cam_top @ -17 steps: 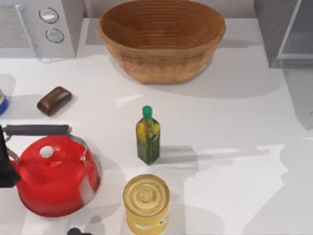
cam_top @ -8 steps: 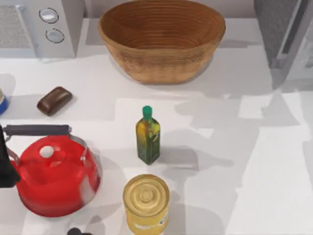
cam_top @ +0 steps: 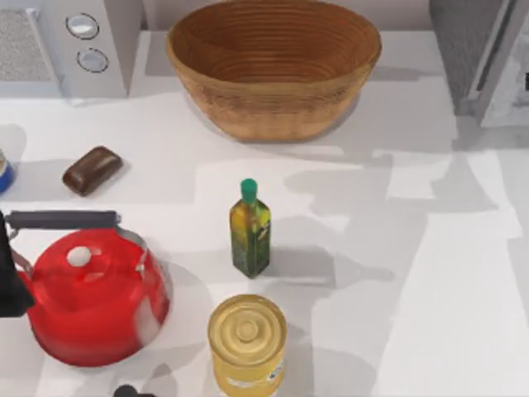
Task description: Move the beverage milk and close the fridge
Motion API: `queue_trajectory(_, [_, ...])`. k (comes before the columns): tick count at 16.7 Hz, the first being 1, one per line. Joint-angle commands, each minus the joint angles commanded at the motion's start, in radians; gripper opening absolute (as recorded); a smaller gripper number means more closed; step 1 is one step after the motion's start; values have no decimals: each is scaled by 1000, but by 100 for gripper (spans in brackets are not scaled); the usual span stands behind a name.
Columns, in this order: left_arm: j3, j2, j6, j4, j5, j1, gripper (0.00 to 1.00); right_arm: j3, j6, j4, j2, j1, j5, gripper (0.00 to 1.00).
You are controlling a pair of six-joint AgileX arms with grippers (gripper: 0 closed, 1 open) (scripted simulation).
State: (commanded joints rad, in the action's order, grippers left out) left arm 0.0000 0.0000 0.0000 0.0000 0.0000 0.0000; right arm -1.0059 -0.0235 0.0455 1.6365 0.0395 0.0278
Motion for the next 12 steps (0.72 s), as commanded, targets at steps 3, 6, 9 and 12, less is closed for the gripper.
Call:
queue_trajectory(3, [0, 0, 0, 0, 0, 0, 100, -94, 0, -18, 83, 0, -1, 100])
queue_trajectory(6, [0, 0, 0, 0, 0, 0, 100, -187, 1, -35, 153, -1, -3, 100])
queue_trajectory(9, [0, 0, 0, 0, 0, 0, 100, -270, 2, -52, 222, -1, -4, 100])
queue_trajectory(12, [0, 0, 0, 0, 0, 0, 100, -384, 2, -70, 303, -1, -5, 100])
